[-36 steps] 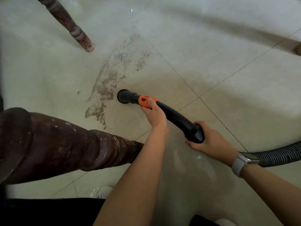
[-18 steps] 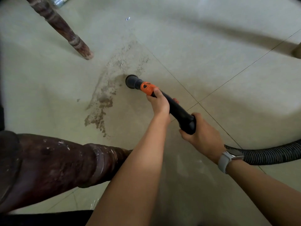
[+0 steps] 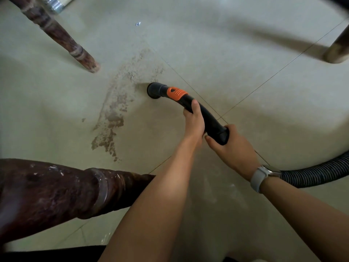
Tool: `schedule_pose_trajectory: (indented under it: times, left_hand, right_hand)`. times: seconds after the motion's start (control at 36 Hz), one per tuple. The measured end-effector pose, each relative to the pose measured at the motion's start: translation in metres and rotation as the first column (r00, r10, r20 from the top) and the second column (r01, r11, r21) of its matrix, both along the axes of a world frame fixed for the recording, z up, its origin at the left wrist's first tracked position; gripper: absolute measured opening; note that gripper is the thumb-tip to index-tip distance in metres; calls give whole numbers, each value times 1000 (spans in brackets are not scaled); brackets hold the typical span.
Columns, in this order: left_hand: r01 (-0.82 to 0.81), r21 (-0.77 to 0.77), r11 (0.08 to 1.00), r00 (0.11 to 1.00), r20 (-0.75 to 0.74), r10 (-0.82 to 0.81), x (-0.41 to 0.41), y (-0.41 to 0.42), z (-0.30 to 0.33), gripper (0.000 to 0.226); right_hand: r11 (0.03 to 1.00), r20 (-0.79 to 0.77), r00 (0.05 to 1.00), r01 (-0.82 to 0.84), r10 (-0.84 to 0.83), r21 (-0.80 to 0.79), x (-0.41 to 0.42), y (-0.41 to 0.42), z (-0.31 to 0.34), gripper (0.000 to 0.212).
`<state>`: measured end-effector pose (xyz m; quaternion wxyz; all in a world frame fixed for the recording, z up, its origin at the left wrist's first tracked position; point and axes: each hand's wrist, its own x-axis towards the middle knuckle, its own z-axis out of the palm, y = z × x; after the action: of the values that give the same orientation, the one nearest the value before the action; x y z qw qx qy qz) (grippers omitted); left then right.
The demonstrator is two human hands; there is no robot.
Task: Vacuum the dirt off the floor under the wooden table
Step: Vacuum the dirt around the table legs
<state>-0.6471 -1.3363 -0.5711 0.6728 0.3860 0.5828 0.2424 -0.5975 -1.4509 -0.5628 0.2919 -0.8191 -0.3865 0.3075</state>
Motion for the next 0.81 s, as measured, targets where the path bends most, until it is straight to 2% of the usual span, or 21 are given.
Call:
schedule_pose_trajectory:
  times: [0.25,0.33,0.44,0.58,0.81]
  left_hand:
    - [-62,9,998,997,-39,63,-3,18,2,56]
    - [-89,-6,996,996,-26,89,-7,23,4,55]
    - [-119,-22,993,993,9,120,-12,25,3,50]
    - [-88,-34,996,990,105,91,-11,26,0,45]
    - [3,-59,998,995,103,3,0,43,12,49]
  right_hand:
    - [1000,-5,1000,9,-9,7,-6,17,-3,38]
    - [1000,-24,1000,8,-8,15,-8,24,-2,38]
    - [1000,24,1000,13,-14,25,-12,26,-4,39]
    - [1000,75,997,9,-11,22,-9,27,-6,42]
    - [998,151,987,56,-58,13,-2,38,-4,46]
